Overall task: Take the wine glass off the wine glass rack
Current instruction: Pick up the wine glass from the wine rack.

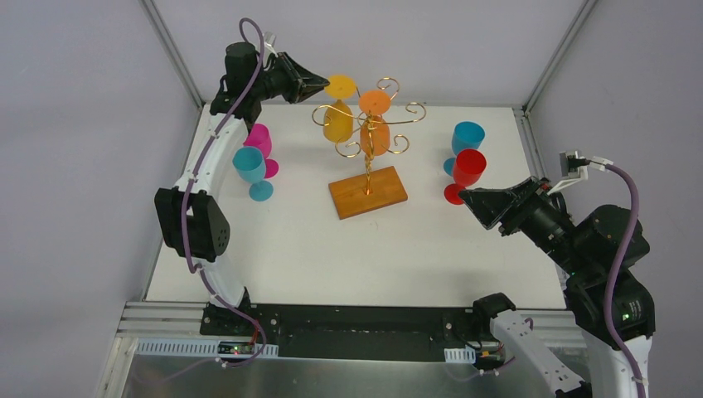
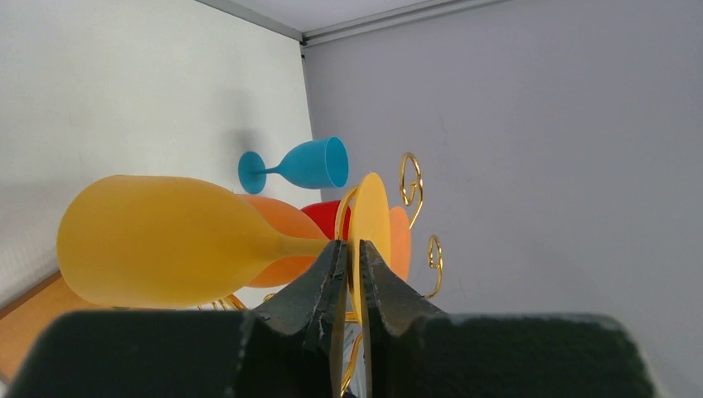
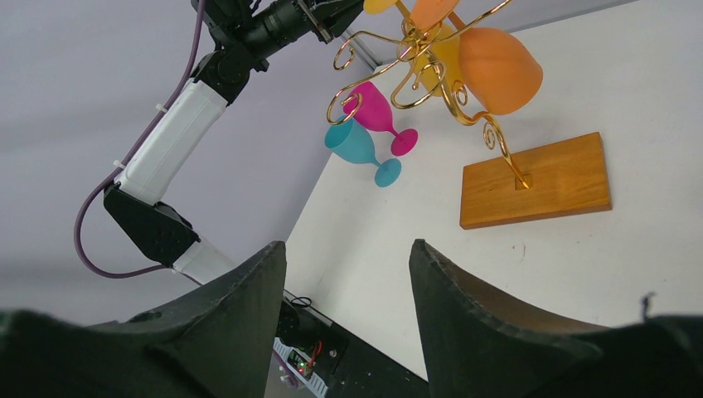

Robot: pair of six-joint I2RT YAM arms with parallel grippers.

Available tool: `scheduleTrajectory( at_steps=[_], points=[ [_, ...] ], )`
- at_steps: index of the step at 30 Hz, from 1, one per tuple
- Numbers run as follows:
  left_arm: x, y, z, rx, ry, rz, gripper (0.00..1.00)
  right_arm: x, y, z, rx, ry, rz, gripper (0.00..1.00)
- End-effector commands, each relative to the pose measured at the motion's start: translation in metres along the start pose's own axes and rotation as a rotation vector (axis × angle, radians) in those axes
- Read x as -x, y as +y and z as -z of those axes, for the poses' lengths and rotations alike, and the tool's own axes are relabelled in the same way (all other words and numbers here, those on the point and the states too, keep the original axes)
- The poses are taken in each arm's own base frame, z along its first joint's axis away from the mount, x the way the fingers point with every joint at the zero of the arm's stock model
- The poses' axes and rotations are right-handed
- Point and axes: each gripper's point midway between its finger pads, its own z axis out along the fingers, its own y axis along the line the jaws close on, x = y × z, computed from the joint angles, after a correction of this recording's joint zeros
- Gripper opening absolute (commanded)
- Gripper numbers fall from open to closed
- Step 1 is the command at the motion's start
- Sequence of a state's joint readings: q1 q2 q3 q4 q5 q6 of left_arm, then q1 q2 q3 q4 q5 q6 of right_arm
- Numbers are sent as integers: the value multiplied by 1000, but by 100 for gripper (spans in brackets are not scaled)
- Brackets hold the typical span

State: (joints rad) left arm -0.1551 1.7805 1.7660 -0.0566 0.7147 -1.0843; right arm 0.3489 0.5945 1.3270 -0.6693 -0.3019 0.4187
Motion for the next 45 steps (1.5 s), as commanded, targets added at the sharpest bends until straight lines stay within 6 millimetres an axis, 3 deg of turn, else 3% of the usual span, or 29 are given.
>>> scheduleTrajectory(
  at_steps=[1,6,18,38,45],
  points=[
    [4,-10,2,-69,7,-27,9,8,12,3,53,-31,10,59],
    [4,-14,2,-85,8,-28,0,7,13,3,55,-27,9,59],
    [11,-39,7,-142,-13,-49,0,8,14,3,58,-31,9,59],
    [28,-44,-8,-158,-15,-50,0,7,11,5,47,-33,25,59],
    [19,-55,-14,-197,25,-70,0,7,10,4,42,-30,36,59]
  ],
)
